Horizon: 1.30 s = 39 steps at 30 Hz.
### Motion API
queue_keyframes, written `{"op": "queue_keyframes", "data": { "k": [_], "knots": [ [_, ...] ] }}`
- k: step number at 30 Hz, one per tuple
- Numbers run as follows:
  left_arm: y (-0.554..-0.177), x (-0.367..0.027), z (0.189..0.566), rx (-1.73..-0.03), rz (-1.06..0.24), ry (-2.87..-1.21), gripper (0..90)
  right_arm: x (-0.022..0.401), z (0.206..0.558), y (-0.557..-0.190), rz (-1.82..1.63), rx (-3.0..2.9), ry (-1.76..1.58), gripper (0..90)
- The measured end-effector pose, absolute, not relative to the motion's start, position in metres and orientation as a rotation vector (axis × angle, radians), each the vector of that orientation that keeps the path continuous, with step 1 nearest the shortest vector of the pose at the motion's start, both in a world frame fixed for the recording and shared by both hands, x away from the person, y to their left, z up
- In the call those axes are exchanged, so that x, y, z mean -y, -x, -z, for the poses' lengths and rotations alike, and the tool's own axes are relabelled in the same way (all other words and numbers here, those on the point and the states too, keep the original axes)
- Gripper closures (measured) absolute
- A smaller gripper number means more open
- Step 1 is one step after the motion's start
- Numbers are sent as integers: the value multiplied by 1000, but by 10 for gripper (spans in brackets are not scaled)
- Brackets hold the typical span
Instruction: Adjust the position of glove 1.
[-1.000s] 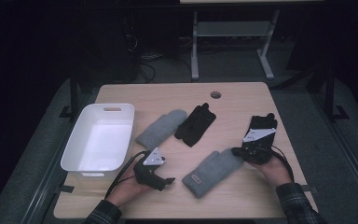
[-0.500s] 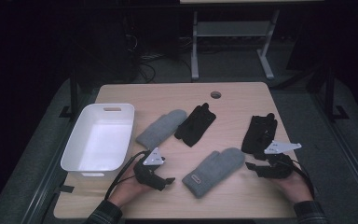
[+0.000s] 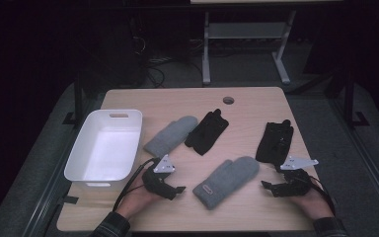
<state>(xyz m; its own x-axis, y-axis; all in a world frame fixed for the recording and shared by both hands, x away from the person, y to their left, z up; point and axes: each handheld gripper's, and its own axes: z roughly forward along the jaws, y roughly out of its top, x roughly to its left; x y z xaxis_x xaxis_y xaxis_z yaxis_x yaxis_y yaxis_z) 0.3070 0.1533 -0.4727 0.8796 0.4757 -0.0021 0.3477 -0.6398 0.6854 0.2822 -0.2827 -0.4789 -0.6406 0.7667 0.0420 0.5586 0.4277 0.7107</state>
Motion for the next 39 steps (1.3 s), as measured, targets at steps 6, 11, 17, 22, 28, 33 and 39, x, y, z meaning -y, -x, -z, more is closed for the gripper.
{"op": "queue_keyframes", "data": {
  "k": [6,11,17,22,28,33,39],
  "knots": [
    [-312,-151,460,-639,-271,-2290,313,282,482,-281,-1052,-2390,-1126,140],
    [-320,-151,442,-723,-300,-2247,570,282,482,-281,-1051,-2391,-1127,136],
    [-335,-148,432,-783,-303,-2229,834,282,482,-281,-1051,-2391,-1127,136],
    [-348,-145,424,-819,-342,-2220,893,282,482,-281,-1051,-2391,-1127,136],
    [-369,-138,415,-884,-429,-2194,830,282,482,-281,-1051,-2391,-1127,136],
    [-392,-135,411,-927,-472,-2176,684,282,482,-281,-1052,-2391,-1127,136],
    [-421,-136,408,-985,-503,-2166,542,283,482,-281,-1059,-2392,-1127,136]
  ]
}}
